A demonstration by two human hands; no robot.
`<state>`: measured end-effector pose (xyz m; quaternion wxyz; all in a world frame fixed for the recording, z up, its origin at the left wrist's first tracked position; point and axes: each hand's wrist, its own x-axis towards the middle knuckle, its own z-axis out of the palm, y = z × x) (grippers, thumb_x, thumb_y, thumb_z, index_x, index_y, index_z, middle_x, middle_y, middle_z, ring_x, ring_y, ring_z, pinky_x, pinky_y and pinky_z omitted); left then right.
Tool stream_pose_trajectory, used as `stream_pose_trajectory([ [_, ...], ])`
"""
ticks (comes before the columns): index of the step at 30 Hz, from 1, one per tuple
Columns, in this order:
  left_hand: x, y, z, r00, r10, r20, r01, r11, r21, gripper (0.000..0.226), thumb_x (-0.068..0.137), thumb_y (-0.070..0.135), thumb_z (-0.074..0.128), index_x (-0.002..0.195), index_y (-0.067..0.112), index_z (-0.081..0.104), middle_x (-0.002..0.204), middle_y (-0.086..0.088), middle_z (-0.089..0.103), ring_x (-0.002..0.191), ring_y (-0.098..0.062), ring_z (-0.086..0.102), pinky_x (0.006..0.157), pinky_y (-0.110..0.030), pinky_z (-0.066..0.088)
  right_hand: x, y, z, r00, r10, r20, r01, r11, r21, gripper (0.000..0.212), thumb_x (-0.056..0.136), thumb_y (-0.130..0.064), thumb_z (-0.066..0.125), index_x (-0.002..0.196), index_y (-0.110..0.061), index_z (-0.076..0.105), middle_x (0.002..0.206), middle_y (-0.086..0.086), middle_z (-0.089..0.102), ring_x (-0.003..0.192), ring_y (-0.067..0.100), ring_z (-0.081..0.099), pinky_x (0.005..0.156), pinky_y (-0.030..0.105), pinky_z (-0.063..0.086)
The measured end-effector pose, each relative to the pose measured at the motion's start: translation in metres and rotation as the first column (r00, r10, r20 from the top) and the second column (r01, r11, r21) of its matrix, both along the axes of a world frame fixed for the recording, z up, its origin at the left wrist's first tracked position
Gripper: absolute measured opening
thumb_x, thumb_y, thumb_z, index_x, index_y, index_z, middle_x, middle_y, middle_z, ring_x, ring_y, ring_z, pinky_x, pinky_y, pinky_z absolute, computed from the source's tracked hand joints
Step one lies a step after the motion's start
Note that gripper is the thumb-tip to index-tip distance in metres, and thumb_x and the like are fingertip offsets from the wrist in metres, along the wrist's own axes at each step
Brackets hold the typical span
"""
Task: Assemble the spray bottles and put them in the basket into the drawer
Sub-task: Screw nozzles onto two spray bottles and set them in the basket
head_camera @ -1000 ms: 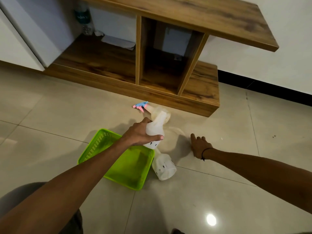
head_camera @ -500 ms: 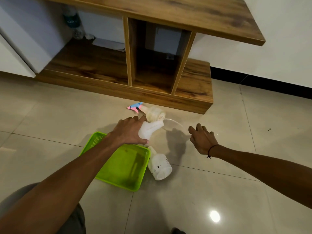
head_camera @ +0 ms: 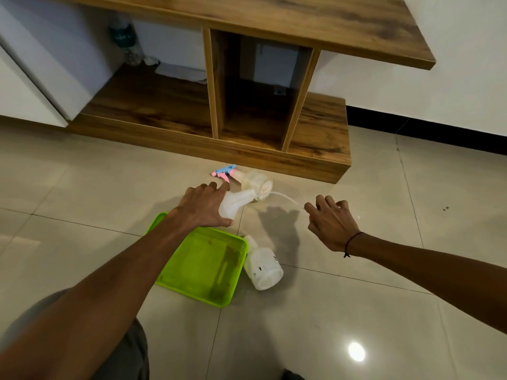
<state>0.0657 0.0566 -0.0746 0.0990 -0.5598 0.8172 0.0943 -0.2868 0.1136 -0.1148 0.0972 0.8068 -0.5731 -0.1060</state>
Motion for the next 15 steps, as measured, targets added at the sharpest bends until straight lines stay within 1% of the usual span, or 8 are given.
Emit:
stream_pose_trajectory([
  [4,0.0,0.0,0.002,1.0,0.003,0.004,-0.003,1.0,0.007,0.106,0.069,0.082,0.07,0.152,0.025,0.037,0.135,-0.007,0.062,0.119,-0.031,0.064,0.093,-0.046,0.052,-0.002,-0.008,0.004,0.999,0.04,-0.02,-0.041,0.998,-0.038,0.024,0.096,-0.035,0.049,0.113,-0.02,0.054,0.098,0.006,0.052,0.081,0.028,0.052,0.069,0.041,0.047],
  [8,0.002,0.001,0.003,1.0,0.015,0.003,-0.015,1.0,0.002,0.106,0.069,0.081,0.071,0.152,0.026,0.037,0.136,-0.007,0.061,0.121,-0.031,0.063,0.093,-0.047,0.052,-0.002,-0.016,0.005,0.989,0.125,-0.073,-0.129,0.99,-0.055,0.025,0.096,-0.036,0.047,0.113,-0.02,0.054,0.098,0.008,0.053,0.081,0.029,0.052,0.073,0.043,0.044],
  [12,0.002,0.003,0.003,1.0,-0.014,0.022,0.014,1.0,-0.013,0.105,0.069,0.078,0.074,0.153,0.027,0.036,0.139,-0.007,0.059,0.124,-0.031,0.061,0.094,-0.047,0.051,0.006,-0.023,0.008,0.98,0.188,-0.068,-0.193,0.977,-0.094,0.021,0.096,-0.034,0.047,0.111,-0.02,0.052,0.098,0.009,0.051,0.081,0.03,0.049,0.074,0.045,0.041],
  [15,-0.001,0.005,0.003,1.0,-0.026,0.008,0.026,1.0,-0.015,0.103,0.07,0.076,0.073,0.153,0.027,0.036,0.141,-0.008,0.057,0.126,-0.031,0.059,0.095,-0.048,0.051,0.016,-0.026,0.009,0.966,0.249,-0.073,-0.256,0.962,-0.095,0.018,0.096,-0.032,0.048,0.107,-0.018,0.051,0.098,0.01,0.051,0.082,0.03,0.048,0.076,0.045,0.041],
])
